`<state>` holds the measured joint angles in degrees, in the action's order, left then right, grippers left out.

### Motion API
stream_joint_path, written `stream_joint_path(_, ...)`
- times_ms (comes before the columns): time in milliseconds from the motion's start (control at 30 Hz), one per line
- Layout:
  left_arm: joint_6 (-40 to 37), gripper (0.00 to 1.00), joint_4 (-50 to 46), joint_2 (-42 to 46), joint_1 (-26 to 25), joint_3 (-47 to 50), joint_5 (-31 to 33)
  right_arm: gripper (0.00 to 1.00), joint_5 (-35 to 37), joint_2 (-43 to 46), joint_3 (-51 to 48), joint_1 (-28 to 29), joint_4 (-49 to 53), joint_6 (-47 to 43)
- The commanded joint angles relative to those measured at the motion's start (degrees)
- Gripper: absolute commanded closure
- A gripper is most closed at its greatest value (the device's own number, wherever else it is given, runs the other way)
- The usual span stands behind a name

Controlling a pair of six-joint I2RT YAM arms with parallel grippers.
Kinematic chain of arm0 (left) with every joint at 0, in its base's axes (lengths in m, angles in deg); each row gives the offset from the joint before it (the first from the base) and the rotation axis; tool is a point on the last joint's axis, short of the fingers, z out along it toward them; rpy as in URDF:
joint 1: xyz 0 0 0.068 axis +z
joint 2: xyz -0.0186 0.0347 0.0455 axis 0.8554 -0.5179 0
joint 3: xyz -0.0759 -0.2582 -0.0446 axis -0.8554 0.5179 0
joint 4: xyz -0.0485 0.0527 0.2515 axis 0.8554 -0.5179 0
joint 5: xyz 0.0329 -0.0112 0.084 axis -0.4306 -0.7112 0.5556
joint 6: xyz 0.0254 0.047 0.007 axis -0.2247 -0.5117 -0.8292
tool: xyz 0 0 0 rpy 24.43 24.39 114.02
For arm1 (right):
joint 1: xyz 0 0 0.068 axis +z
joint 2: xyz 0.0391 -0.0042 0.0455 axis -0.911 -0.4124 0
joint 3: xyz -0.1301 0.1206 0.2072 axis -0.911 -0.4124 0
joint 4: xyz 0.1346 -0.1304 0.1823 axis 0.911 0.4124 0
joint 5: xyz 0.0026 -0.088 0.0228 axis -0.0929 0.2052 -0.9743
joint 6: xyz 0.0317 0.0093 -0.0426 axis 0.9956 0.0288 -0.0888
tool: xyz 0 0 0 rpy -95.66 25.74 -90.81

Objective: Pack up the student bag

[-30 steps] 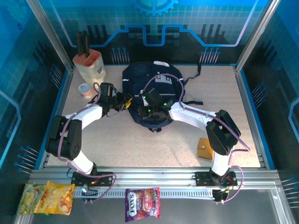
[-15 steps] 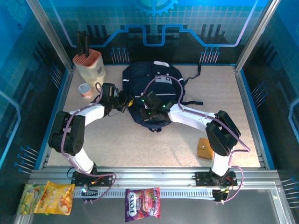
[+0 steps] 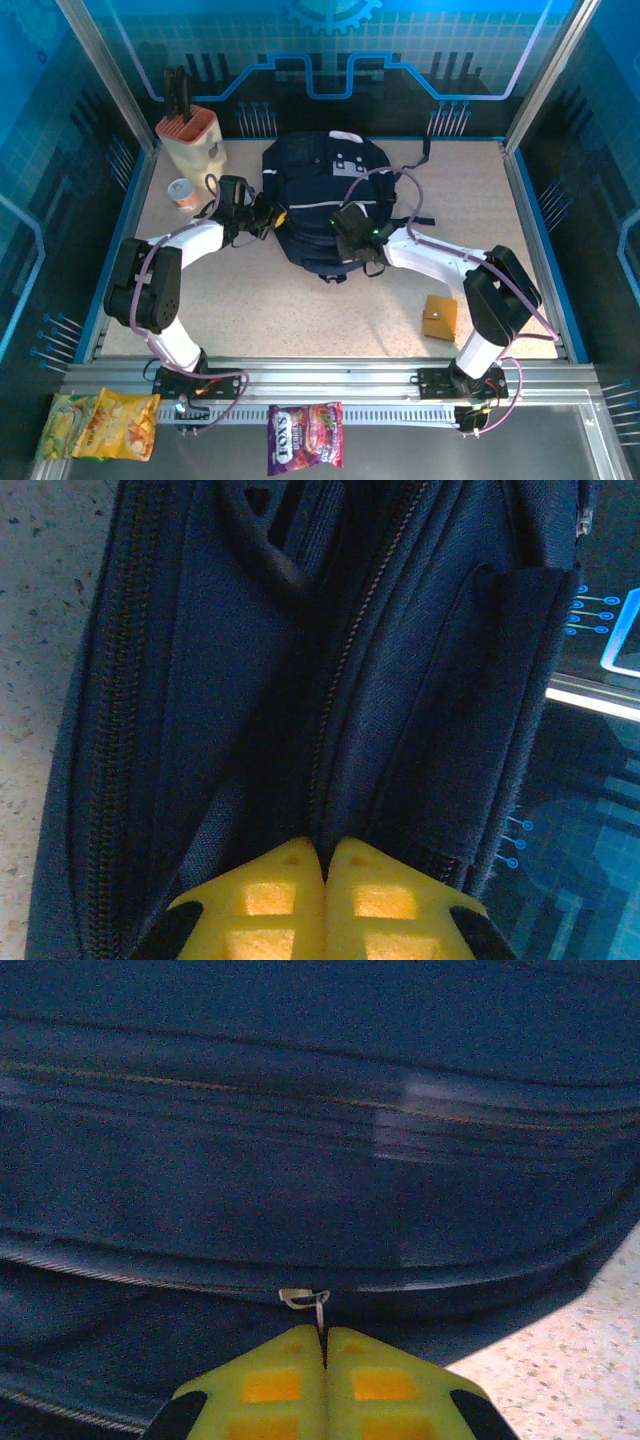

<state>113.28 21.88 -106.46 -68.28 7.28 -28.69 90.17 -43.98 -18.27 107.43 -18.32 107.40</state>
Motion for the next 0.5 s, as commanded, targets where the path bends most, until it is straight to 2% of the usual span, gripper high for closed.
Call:
stream_joint_path(0, -1.5, 1.0, 0.32, 0.58, 0.95, -2.69, -0.27, 1.0, 2.8, 2.07, -1.54, -2.09, 3.93, 0.98)
stream_joint_path(267, -5.15, 1.0, -2.86, -0.29, 1.32, -4.29, -1.18, 1.0, 3.3, 3.3, -2.5, -6.13, 3.31, -3.93)
stream_joint_path(467, -12.41, 1.0, -9.91, -1.0, 3.17, -6.0, -1.49, 1.0, -2.12, 2.83, -3.78, -11.34, -0.54, -11.21)
